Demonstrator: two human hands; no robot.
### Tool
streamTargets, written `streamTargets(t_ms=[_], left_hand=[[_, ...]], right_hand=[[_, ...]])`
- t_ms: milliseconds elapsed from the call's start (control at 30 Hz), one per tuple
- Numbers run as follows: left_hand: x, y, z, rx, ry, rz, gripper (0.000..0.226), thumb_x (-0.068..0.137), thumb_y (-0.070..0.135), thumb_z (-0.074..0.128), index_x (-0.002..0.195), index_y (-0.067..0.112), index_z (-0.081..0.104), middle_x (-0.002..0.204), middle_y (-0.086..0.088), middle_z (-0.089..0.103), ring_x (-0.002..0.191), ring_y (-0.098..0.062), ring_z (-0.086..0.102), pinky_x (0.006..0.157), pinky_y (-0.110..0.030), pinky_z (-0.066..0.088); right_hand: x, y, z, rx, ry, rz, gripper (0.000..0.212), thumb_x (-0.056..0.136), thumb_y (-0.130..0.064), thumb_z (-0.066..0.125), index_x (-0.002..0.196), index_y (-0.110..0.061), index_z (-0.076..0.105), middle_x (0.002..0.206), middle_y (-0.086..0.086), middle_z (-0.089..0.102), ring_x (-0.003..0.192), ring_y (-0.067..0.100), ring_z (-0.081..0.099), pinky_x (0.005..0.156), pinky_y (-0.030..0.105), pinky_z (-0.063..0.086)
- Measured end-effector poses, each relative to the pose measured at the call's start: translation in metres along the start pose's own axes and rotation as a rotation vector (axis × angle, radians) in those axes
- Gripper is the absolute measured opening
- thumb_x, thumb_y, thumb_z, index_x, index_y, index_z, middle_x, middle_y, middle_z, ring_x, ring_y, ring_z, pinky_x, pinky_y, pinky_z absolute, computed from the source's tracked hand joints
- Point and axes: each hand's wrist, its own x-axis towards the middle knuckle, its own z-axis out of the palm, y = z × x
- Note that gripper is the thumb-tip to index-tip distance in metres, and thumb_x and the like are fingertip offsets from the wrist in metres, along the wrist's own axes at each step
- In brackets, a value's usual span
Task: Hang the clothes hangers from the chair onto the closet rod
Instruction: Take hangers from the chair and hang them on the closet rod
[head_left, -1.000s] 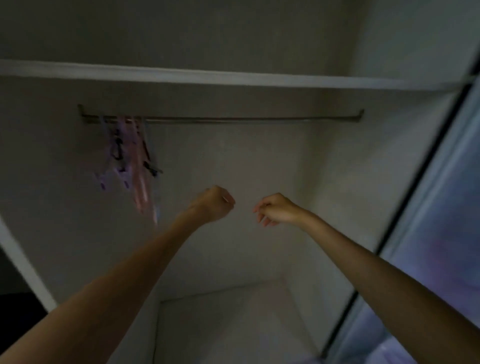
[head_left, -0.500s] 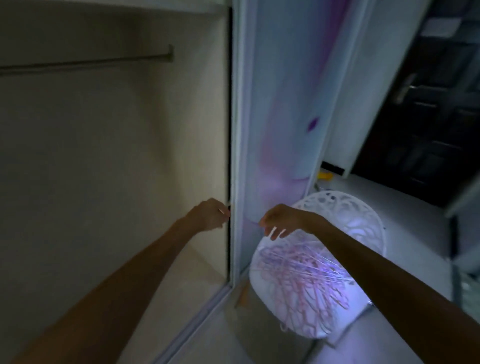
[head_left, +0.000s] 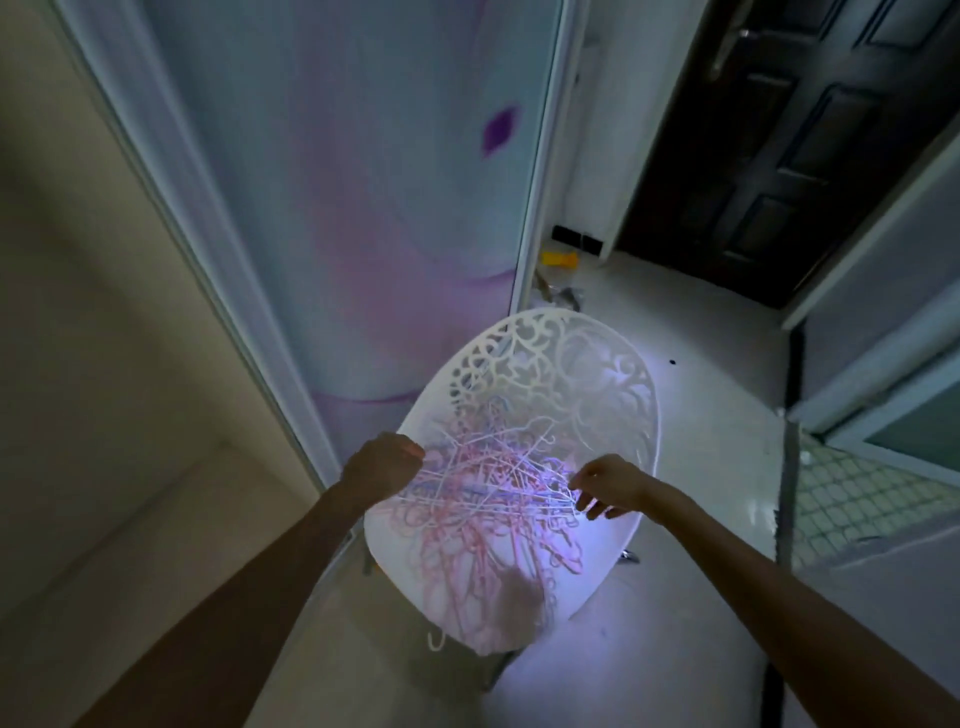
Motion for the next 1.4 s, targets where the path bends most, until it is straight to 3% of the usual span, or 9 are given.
streamTargets(t_ms=[200,267,333,400,533,700,867,1033,1400], left_hand=[[0.071,-0.048,0.043,-0.051,-0.039,-0.101,0.027,0.092,0.008,0.053,0.113,0.005,0.069,0.126,-0.013,0.062,0.119,-0.026,0.057,0.103,-0.033,0.044],[0.101,-0.062,0.060,-0.062,-0.020,-0.126,0.027,0.091,0.007,0.053,0.112,0.005,0.069,0.127,-0.014,0.062,0.120,-0.027,0.057,0.103,-0.033,0.043],[0.130,-0.068,0.077,-0.123,-0.003,-0.172,0.031,0.093,0.009,0.049,0.119,0.006,0.065,0.128,-0.014,0.061,0.120,-0.027,0.056,0.100,-0.030,0.044],[0.154,-0.072,0.097,-0.161,-0.022,-0.195,0.033,0.095,0.010,0.045,0.125,0.005,0.060,0.130,-0.014,0.058,0.122,-0.027,0.054,0.099,-0.029,0.043],[0.196,-0.088,0.141,-0.147,-0.106,-0.196,0.037,0.096,0.006,0.041,0.131,0.007,0.054,0.138,-0.013,0.052,0.128,-0.024,0.049,0.103,-0.027,0.039],[0.224,-0.104,0.171,-0.137,-0.174,-0.169,0.047,0.095,0.006,0.040,0.142,0.011,0.038,0.146,-0.008,0.042,0.132,-0.022,0.043,0.106,-0.027,0.037],[0.241,-0.112,0.182,-0.153,-0.172,-0.093,0.071,0.076,0.040,0.030,0.128,-0.003,0.054,0.136,-0.018,0.052,0.127,-0.027,0.050,0.105,-0.029,0.036],[0.251,-0.106,0.177,-0.219,-0.199,-0.182,0.033,0.094,0.007,0.046,0.124,-0.002,0.058,0.130,-0.019,0.057,0.121,-0.029,0.054,0.097,-0.028,0.043],[0.255,-0.092,0.163,-0.257,-0.198,-0.122,0.037,0.097,0.020,0.048,0.130,0.006,0.054,0.137,-0.012,0.053,0.127,-0.027,0.049,0.098,-0.027,0.040]], right_hand=[[0.097,0.021,0.033,-0.042,-0.072,0.059,0.026,0.096,-0.018,0.043,0.110,-0.003,0.060,0.066,-0.001,0.058,0.036,0.000,0.054,0.047,0.016,0.034],[0.132,0.022,0.051,-0.107,-0.057,0.038,0.022,0.095,-0.016,0.044,0.105,-0.006,0.061,0.076,0.006,0.061,0.057,0.011,0.062,0.051,0.020,0.041],[0.171,0.027,0.070,-0.221,0.035,-0.018,0.029,0.094,-0.020,0.048,0.117,-0.006,0.058,0.108,0.014,0.063,0.098,0.026,0.062,0.079,0.028,0.048],[0.201,0.031,0.091,-0.288,0.106,-0.049,0.050,0.090,-0.031,0.055,0.133,-0.009,0.043,0.133,0.015,0.050,0.124,0.026,0.048,0.099,0.030,0.040],[0.249,0.032,0.140,-0.330,0.092,0.067,0.120,0.069,-0.049,0.076,0.150,-0.016,-0.005,0.156,0.015,0.004,0.144,0.036,0.012,0.113,0.050,0.023],[0.279,0.045,0.183,-0.312,0.143,0.124,0.140,0.062,-0.047,0.082,0.144,-0.018,-0.028,0.158,0.011,-0.011,0.145,0.038,0.001,0.113,0.055,0.021],[0.285,0.057,0.181,-0.455,0.207,0.025,0.145,0.054,-0.068,0.074,0.145,-0.015,-0.025,0.158,0.007,-0.015,0.146,0.034,0.002,0.114,0.057,0.014],[0.283,0.064,0.185,-0.456,0.223,-0.016,0.146,0.054,-0.075,0.068,0.144,-0.014,-0.029,0.157,0.004,-0.022,0.146,0.033,-0.002,0.114,0.060,0.013],[0.282,0.075,0.153,-0.074,0.400,-0.121,0.150,0.046,-0.039,0.091,0.147,-0.003,-0.015,0.150,0.024,0.009,0.139,0.038,0.018,0.111,0.041,0.027]])
